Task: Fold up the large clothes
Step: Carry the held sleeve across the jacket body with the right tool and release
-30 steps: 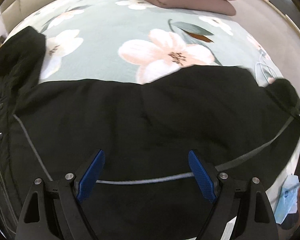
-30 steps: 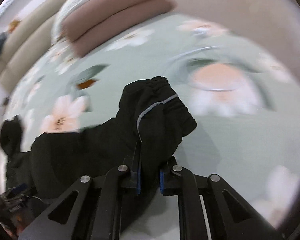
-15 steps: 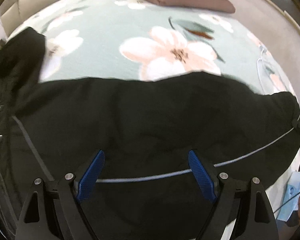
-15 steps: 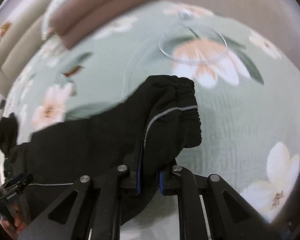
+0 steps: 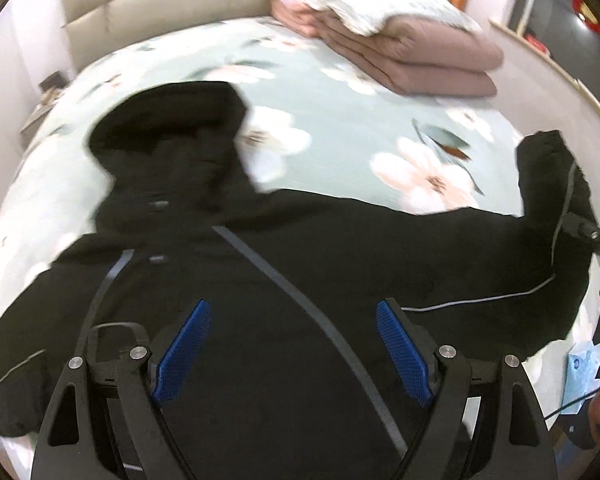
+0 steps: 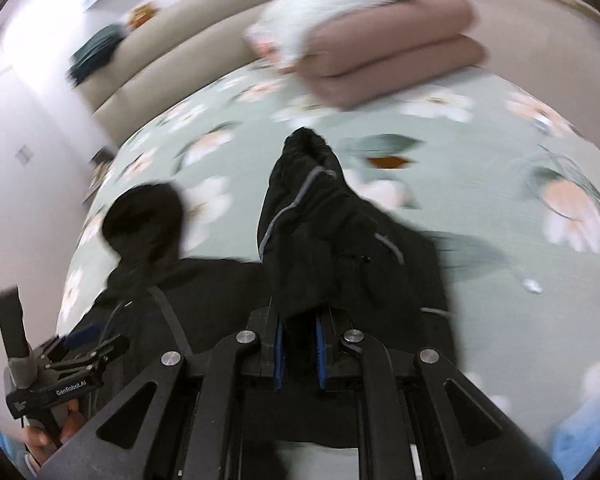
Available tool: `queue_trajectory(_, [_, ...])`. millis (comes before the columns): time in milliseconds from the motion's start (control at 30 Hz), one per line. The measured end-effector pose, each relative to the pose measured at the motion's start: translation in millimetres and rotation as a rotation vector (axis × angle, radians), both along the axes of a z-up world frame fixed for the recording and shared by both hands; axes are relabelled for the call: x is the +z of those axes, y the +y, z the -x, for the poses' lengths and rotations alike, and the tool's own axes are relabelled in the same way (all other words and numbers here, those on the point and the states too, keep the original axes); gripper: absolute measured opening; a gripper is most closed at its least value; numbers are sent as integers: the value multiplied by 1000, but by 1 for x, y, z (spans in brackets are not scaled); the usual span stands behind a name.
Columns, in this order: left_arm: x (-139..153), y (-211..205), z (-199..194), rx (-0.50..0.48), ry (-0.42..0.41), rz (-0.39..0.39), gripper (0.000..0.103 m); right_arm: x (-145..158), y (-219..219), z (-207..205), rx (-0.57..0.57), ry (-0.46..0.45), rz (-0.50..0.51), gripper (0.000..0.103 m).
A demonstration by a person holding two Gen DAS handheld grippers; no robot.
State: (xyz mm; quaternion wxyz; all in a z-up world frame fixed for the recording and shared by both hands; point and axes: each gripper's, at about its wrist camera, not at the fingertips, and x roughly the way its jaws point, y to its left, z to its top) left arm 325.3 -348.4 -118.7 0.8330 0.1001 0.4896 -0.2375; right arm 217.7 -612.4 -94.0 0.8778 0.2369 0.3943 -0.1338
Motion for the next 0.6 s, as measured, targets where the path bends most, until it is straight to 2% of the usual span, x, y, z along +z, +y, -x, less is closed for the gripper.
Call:
queue_trajectory(167, [9, 77, -11, 50, -33, 11, 86, 3, 111, -55, 153, -17, -16, 13])
queue_trajectory(333, [4, 157, -14, 131, -80, -28, 86, -15, 208, -96, 294, 3, -36, 13])
queue_trajectory(500, [-13, 229, -22, 189, -1, 3, 86, -53, 298, -136, 425, 61, -82, 13])
queue_trajectory(600, [-29, 256, -28, 182, 58, 39, 86, -100, 338, -159, 446, 176, -43, 19])
